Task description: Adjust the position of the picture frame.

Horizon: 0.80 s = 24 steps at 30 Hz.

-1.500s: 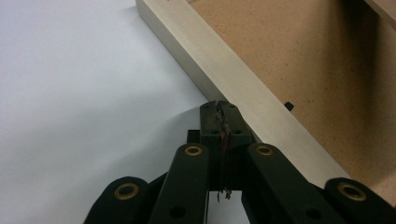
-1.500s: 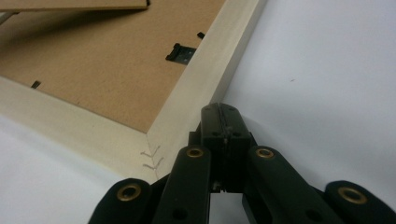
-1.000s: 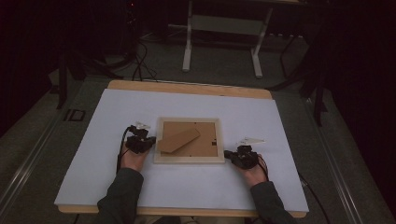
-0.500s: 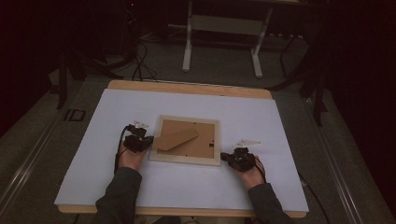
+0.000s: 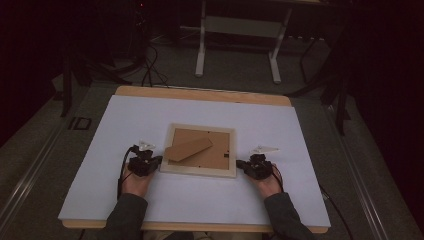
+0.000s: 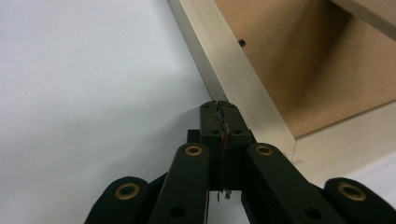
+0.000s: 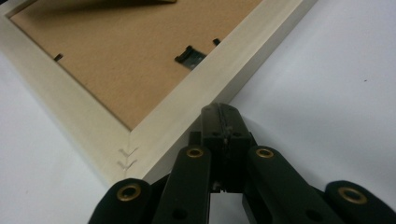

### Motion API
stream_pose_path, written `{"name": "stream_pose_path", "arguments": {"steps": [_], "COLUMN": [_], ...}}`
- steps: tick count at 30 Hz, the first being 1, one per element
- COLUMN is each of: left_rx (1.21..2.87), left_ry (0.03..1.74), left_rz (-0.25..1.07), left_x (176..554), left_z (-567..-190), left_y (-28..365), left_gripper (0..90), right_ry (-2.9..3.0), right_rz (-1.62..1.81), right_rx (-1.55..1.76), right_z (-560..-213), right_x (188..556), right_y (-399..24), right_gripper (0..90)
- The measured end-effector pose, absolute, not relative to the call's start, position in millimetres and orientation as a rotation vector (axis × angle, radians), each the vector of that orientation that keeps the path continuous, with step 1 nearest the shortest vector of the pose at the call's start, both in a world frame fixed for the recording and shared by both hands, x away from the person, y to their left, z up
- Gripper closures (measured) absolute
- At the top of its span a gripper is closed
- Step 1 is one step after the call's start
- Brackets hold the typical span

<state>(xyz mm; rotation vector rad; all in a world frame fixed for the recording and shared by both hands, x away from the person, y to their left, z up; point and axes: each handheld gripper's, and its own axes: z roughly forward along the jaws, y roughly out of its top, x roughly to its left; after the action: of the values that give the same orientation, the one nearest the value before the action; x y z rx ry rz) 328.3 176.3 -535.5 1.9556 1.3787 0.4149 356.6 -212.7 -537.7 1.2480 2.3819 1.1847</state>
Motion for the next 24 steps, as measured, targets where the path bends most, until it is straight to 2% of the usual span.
{"name": "stream_pose_path", "arguments": {"steps": [24], "left_rx": [1.954], "left_ry": [1.369], "left_rz": [0.412], "left_x": [317.1], "left_z": [-535.6], "left_y": [166.4], "left_gripper": [90.0], "right_ry": [2.342], "right_rz": [1.195], "right_rx": [1.299], "right_z": [-538.6], "right_x": [372.5], "right_y": [-219.0], "right_gripper": [90.0]}}
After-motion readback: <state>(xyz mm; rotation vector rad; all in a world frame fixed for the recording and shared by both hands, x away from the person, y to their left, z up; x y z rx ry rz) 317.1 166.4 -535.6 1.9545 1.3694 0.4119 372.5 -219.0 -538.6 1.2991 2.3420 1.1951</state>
